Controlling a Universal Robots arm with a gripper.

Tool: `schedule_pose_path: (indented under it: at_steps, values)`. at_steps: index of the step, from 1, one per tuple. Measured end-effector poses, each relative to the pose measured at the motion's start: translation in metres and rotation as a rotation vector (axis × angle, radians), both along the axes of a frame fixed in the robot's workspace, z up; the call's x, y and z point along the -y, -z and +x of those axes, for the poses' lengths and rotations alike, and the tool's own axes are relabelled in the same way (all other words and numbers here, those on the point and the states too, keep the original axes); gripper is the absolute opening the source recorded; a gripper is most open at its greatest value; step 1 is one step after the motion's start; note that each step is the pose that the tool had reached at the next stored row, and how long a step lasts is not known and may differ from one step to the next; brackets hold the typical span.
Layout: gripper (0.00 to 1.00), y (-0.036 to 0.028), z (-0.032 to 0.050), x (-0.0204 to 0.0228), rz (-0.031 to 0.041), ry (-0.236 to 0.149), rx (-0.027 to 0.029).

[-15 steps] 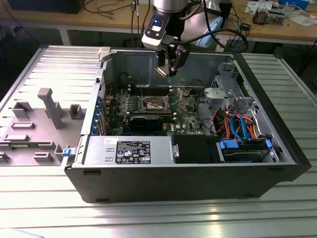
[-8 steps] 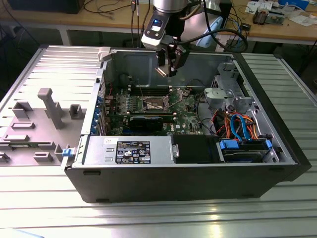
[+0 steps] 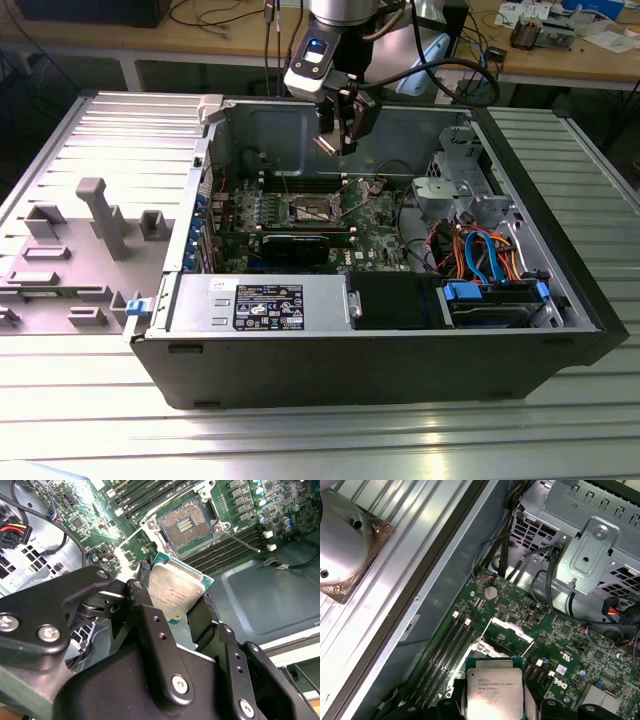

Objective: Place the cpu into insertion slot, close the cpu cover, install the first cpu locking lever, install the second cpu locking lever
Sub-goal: 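Place the cpu into insertion slot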

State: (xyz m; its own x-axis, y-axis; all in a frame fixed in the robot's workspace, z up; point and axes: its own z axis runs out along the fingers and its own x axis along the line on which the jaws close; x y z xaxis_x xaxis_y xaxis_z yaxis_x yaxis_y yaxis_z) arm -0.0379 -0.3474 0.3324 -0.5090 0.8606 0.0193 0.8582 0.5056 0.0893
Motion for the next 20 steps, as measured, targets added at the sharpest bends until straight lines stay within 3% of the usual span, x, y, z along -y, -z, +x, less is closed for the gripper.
schedule_pose_path:
  at_steps: [20]
  values:
    - [0.55, 0.0002, 0.0000, 0.0000, 0.0000, 0.027, 0.0000]
